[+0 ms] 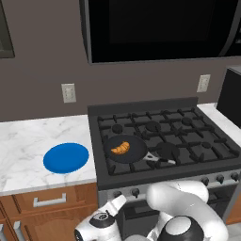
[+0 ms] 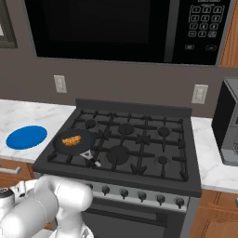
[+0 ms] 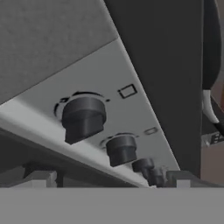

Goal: Pick the croissant and place it on the pan. Then turn on the stove to warm the croissant.

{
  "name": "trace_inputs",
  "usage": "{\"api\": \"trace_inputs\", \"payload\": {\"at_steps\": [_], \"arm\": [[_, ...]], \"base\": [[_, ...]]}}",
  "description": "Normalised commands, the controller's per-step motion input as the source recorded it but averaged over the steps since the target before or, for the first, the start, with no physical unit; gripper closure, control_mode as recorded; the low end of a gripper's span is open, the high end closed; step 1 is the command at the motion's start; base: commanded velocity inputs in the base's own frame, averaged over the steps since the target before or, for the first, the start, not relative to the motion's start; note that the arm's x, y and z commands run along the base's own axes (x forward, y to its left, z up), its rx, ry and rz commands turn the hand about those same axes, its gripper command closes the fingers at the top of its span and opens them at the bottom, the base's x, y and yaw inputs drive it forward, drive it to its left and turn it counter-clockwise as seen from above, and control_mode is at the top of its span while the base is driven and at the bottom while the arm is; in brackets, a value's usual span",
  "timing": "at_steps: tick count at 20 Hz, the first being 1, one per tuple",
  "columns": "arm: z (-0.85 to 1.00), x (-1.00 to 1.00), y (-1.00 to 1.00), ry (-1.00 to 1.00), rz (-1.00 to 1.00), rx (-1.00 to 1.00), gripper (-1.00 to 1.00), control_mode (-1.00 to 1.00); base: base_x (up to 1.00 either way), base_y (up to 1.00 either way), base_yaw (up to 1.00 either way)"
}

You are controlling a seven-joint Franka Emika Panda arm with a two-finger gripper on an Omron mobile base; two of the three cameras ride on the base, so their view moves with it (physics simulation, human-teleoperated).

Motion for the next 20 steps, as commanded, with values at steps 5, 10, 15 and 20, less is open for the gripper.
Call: {"api": "trace_inputs", "payload": {"at_steps": [5, 10, 15, 20], "arm": [[0.2, 0.0, -0.06, 0.01, 0.18, 0.0, -1.0, -1.0], [0.36, 0.0, -0.05, 0.03, 0.11, 0.02, -1.0, -1.0], [0.07, 0.01, -0.26, 0.1, 0.08, 0.04, -1.0, -1.0], [0.0, 0.29, -0.26, 0.15, 0.07, 0.04, -1.0, -1.0]], "base": [[0.0, 0.0, 0.0], [0.0, 0.0, 0.0], [0.0, 0.0, 0.0], [0.0, 0.0, 0.0]]}}
